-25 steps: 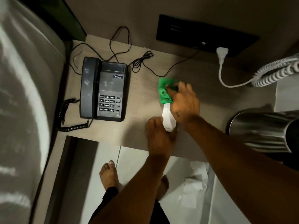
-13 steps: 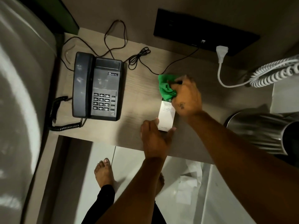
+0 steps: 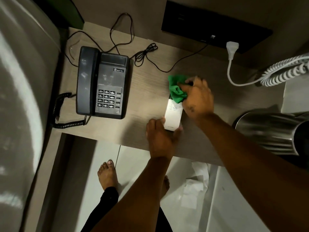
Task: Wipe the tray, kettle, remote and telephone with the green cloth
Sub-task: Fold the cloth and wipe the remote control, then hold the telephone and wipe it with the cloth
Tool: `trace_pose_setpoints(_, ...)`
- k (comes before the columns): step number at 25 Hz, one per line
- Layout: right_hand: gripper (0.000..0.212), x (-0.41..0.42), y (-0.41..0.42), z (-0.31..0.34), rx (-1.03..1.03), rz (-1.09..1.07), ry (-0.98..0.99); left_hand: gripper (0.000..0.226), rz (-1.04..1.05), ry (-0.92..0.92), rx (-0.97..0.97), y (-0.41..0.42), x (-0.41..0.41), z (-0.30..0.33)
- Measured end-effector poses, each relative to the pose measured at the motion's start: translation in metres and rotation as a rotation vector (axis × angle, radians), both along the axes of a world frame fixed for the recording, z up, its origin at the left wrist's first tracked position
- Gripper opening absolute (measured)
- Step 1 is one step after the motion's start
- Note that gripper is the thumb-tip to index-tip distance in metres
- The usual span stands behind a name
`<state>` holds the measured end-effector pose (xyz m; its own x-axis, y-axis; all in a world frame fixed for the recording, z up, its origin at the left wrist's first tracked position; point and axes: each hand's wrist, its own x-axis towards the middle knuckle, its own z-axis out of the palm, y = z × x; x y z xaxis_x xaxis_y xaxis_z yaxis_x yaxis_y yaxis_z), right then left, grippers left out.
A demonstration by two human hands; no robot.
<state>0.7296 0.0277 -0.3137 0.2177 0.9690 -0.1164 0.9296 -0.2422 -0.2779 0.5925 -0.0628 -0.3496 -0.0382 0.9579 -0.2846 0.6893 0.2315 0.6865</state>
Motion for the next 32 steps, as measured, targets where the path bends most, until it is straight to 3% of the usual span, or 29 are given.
trace_pose_setpoints(3,0.037,-0.003,-0.024,0.004,-0.041,0.019,0.075,0.061,-0.001,-0.022,0.003,0.002,0.0,-0.001)
trace_pose_setpoints(7,0.061,-0.008,-0.096,0.01,-0.176,0.201,0.047,0.048,-0.044,-0.005,-0.004,0.003,-0.002,-0.004)
trace_pose_setpoints(10,0.058,-0.006,-0.089,0.01,-0.158,0.068,0.129,0.051,-0.055,-0.011,-0.069,0.005,-0.001,-0.002)
trace_pose_setpoints(14,0.032,-0.007,-0.055,0.025,-0.049,-0.169,0.291,0.095,-0.114,-0.032,-0.07,0.008,-0.02,0.02)
trace_pose_setpoints(18,0.034,-0.052,-0.012,0.051,0.087,-0.229,0.359,0.127,0.153,0.236,0.173,0.034,-0.096,0.034)
trace_pose_setpoints(21,0.031,-0.111,0.027,0.054,0.153,-0.114,0.282,0.146,0.268,0.346,0.111,0.077,-0.146,0.029)
trace_pose_setpoints(24,0.042,-0.152,0.074,0.052,0.2,0.011,0.142,0.15,0.199,0.339,0.027,0.095,-0.163,0.021)
trace_pose_setpoints(28,0.069,-0.185,0.106,0.029,-0.006,0.294,0.027,0.144,0.195,0.275,0.041,0.094,-0.165,0.011)
trace_pose_setpoints(32,0.071,-0.193,0.056,0.012,-0.12,0.569,-0.089,0.132,0.213,0.216,0.083,0.096,-0.167,0.003)
